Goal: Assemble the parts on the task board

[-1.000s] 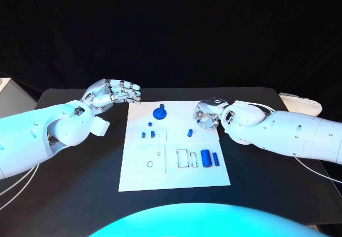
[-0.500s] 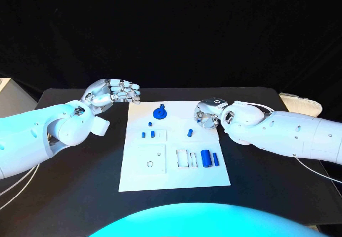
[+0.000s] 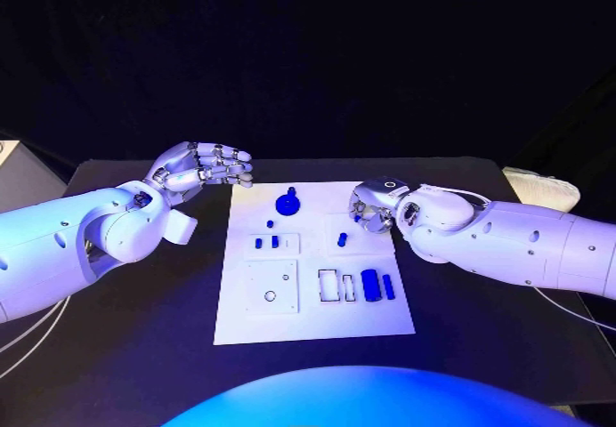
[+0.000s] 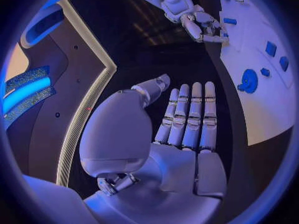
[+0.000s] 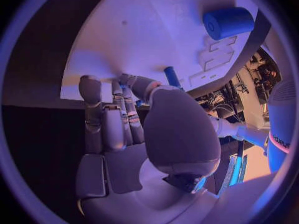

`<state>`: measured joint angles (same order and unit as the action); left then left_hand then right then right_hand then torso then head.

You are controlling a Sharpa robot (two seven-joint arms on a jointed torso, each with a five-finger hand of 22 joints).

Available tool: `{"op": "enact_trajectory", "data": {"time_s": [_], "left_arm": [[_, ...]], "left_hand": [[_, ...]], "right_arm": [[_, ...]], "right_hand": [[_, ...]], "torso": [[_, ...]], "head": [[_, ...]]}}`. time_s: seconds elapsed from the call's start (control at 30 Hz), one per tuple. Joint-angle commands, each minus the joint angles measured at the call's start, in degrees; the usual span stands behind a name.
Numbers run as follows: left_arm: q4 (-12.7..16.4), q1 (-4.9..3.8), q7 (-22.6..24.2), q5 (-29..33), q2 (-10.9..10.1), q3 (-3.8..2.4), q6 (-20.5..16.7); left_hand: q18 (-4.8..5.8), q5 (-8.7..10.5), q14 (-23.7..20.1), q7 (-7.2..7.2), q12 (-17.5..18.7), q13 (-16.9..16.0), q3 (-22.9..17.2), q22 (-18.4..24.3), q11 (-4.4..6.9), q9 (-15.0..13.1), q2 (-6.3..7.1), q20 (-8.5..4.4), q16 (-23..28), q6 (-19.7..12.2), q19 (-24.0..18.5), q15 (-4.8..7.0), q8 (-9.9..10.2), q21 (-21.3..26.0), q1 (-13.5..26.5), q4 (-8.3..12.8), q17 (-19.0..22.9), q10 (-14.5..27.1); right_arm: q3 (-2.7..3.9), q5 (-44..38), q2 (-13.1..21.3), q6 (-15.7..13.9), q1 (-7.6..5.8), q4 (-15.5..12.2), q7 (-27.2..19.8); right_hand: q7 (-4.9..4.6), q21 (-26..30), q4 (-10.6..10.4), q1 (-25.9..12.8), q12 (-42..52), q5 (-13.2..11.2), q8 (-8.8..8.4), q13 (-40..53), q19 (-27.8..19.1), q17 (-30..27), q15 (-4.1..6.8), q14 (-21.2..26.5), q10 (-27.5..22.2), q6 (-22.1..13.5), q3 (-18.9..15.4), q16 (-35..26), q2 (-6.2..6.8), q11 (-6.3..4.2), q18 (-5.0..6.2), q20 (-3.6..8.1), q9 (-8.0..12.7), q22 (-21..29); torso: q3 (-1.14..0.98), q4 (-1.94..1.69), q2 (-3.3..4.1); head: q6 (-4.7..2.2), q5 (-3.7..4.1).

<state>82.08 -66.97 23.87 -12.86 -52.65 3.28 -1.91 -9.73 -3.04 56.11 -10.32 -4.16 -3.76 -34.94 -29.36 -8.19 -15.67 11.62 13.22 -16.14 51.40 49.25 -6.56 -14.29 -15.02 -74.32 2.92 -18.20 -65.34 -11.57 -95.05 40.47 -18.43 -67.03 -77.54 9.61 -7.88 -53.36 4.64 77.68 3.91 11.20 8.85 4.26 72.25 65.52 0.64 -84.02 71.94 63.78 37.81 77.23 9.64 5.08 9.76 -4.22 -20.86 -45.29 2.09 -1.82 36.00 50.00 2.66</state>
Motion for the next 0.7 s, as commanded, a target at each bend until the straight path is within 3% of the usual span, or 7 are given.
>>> {"op": "enact_trajectory", "data": {"time_s": [0.03, 0.3, 0.7], "left_arm": [[0.06, 0.00, 0.60, 0.52, 0.08, -0.05, 0.13], [-0.51, 0.00, 0.62, 0.77, 0.12, -0.05, 0.17], [-1.62, 0.00, 0.59, 1.24, 0.38, -0.05, 0.24]], "left_hand": [[-0.68, -0.17, 0.50, -0.39, 0.15, -0.06, 0.20, 0.05, -0.07, 0.08, -0.22, 0.09, 0.38, 0.11, 0.45, 0.00, 0.24, 0.39, -0.57, 0.02, 0.04, -0.34], [-0.68, -0.18, 0.55, -0.42, 0.19, -0.05, 0.20, 0.14, -0.09, 0.10, -0.24, 0.09, 0.47, 0.09, 0.52, -0.01, 0.28, 0.48, -0.61, 0.05, 0.04, -0.30], [-0.68, -0.19, 0.59, -0.45, 0.23, -0.05, 0.21, 0.22, -0.11, 0.12, -0.24, 0.08, 0.55, 0.07, 0.57, -0.02, 0.32, 0.56, -0.65, 0.07, 0.03, -0.26]], "right_arm": [[-0.12, -1.69, 0.24, -2.81, 0.19, -0.23, 1.18], [0.05, -0.03, 2.11, -8.34, 0.06, -3.00, 0.35], [0.86, 2.91, 6.34, -12.40, -1.48, -10.64, -0.72]], "right_hand": [[0.00, -0.95, 0.06, 0.82, 0.04, 0.21, 0.39, 0.11, 0.59, 0.24, 0.52, -1.89, 1.81, 0.58, 0.51, 0.40, -1.14, -1.29, -1.28, 0.12, -0.12, -0.77], [0.03, -2.32, 0.17, 0.66, 0.01, 0.15, 0.56, 0.10, 1.09, 0.73, 0.61, -1.99, 2.07, 0.76, 0.74, 0.78, -1.17, -1.35, -1.55, 0.09, -0.29, -2.40], [0.05, -2.90, 0.26, 0.55, -0.03, 0.13, 0.65, 0.08, 1.27, 1.00, 0.65, -2.04, 2.18, 0.83, 0.83, 0.99, -1.08, -1.37, -1.65, 0.08, -0.39, -3.08]], "torso": [[0.01, -0.01, -0.02], [0.00, 0.01, -0.09], [0.11, 0.05, -0.14]], "head": [[0.00, -0.02], [0.00, -0.32], [0.00, -1.04]]}}
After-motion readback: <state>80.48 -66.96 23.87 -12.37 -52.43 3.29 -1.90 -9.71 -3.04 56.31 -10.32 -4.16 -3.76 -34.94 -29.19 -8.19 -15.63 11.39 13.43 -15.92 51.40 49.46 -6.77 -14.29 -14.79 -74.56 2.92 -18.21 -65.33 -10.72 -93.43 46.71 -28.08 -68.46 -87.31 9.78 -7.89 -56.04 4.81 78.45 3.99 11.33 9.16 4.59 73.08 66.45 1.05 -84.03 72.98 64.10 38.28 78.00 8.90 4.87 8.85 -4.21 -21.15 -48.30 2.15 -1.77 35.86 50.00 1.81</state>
